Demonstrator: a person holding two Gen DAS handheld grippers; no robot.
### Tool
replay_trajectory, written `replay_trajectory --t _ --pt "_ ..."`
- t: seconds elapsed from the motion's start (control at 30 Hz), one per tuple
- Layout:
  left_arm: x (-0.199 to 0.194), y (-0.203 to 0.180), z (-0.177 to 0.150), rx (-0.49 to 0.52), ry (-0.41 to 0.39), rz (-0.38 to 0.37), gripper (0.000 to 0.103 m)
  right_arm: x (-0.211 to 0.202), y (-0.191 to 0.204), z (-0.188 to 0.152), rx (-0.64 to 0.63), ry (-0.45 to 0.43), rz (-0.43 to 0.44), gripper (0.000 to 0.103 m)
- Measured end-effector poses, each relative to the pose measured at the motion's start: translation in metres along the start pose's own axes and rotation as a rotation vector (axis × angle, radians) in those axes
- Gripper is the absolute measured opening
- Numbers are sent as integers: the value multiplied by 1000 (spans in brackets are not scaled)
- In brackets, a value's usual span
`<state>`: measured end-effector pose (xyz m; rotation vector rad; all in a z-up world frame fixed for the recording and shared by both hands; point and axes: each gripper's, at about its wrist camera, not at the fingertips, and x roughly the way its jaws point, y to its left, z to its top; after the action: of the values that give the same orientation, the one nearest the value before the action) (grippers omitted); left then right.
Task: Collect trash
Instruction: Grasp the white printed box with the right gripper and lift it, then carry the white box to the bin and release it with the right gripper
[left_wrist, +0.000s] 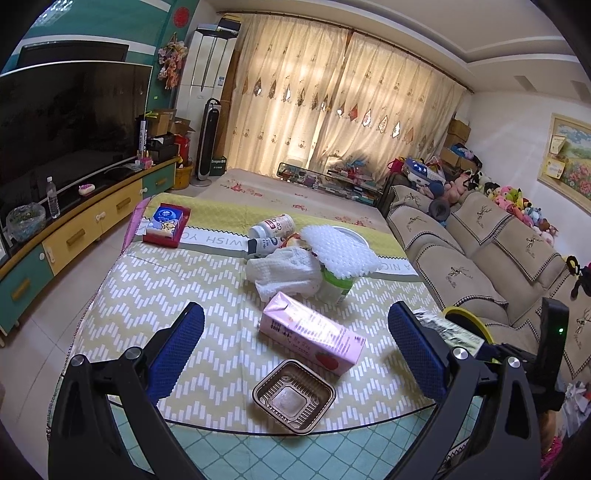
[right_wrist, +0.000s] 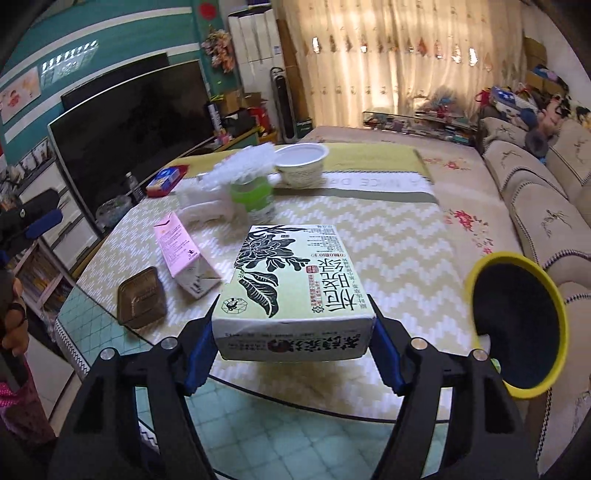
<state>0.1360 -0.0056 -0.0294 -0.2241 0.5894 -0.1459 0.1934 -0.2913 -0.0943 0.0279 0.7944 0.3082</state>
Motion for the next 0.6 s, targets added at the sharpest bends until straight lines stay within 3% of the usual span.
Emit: replay_trajectory --t 0.27,0.6 --pt "11 -14 0 31 30 -1 98 -16 -56 -7 106 -44 -100 68" --pt "35 -34 2 59 71 -19 98 -3 -176 -33 337 -15 -352 68"
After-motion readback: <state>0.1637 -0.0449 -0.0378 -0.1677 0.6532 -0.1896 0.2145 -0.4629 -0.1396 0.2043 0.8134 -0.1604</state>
